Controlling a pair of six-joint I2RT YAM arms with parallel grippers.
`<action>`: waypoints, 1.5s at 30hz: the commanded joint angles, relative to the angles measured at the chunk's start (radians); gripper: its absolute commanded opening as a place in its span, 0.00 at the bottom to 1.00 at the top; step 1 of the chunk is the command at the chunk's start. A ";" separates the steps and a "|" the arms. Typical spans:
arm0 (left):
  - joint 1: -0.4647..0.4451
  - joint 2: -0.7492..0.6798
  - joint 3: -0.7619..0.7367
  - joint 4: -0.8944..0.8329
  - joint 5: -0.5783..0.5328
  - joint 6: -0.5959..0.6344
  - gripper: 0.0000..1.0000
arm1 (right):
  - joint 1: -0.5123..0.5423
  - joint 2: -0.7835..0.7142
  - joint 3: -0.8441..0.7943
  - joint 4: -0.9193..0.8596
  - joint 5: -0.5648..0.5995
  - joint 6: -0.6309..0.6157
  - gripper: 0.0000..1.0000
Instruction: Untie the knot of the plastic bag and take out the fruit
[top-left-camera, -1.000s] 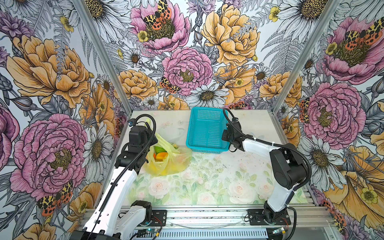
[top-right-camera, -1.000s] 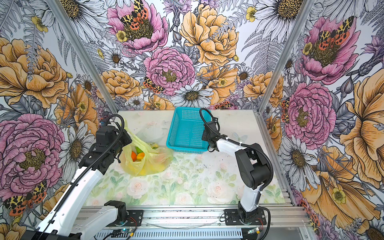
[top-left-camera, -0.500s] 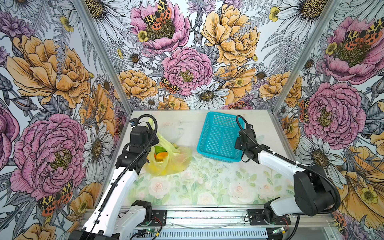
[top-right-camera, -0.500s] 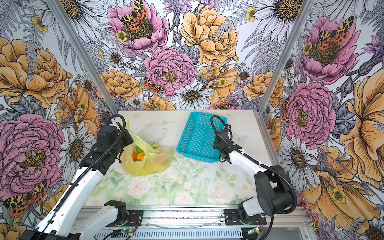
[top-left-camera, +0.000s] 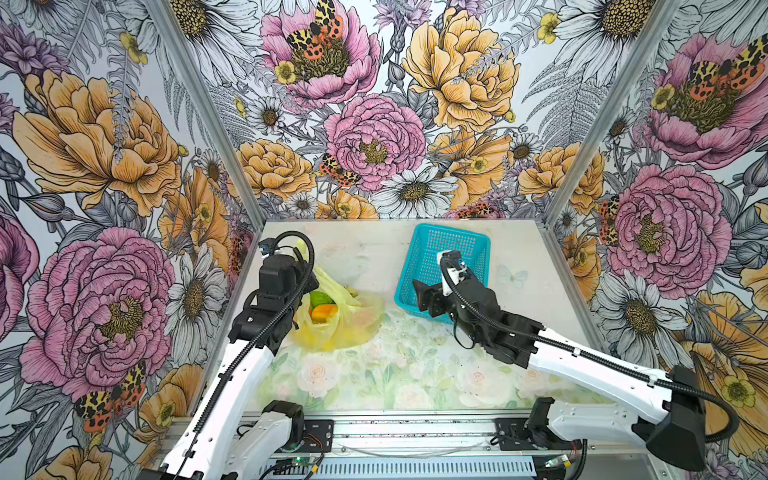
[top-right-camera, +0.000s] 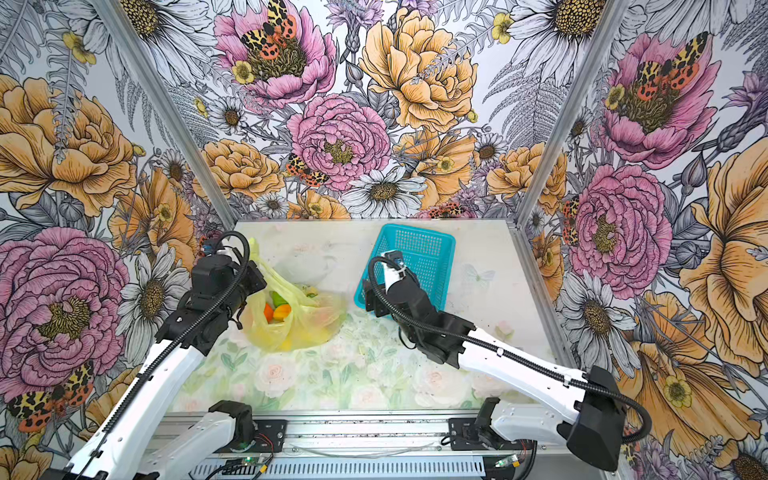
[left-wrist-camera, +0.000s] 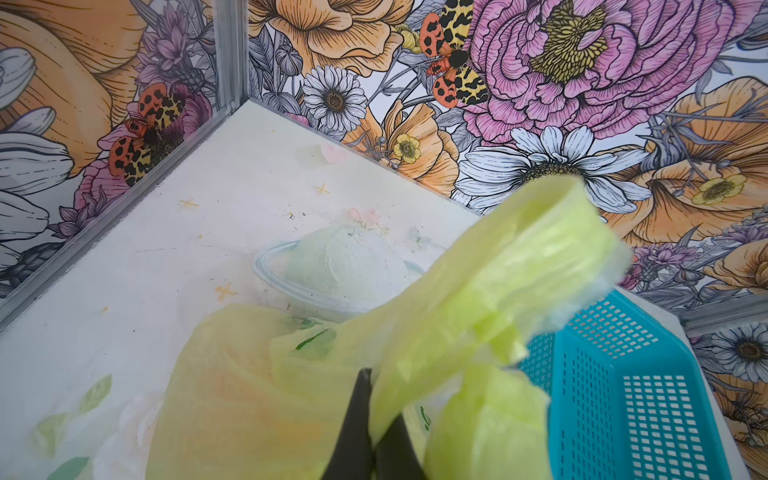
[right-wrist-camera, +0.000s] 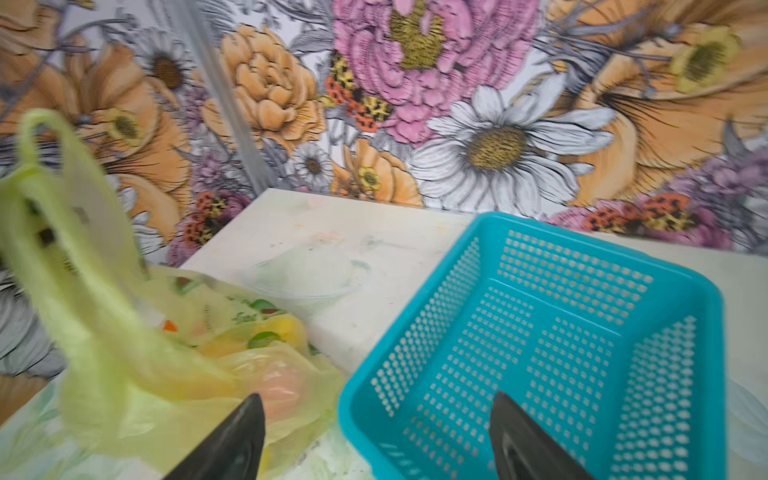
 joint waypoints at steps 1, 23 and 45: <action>-0.007 -0.011 -0.018 0.022 0.017 0.014 0.00 | 0.108 0.119 0.051 0.174 -0.055 -0.097 0.89; -0.025 -0.068 -0.045 -0.067 -0.057 0.022 0.01 | 0.050 0.532 0.293 0.351 -0.062 -0.032 0.11; -0.117 -0.050 0.425 -0.095 -0.249 0.219 0.77 | 0.078 0.288 -0.215 0.691 -0.034 0.019 0.01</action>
